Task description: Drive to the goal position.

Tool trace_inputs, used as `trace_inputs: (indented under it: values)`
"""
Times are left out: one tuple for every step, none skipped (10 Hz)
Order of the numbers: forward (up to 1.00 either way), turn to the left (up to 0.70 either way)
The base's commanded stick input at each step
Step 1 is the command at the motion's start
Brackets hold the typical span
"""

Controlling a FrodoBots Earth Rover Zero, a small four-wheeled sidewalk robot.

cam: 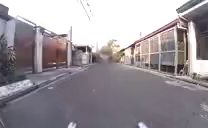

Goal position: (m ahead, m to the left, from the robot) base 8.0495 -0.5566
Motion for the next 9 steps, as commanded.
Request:
trace_inputs:
  values:
    - [0.7,0.0]
    - [0.7,0.0]
    - [0.7,0.0]
    - [0.7,0.0]
    - [0.7,0.0]
    - [0.7,0.0]
    - [0.7,0.0]
    - [0.7,0.0]
    - [0.7,0.0]
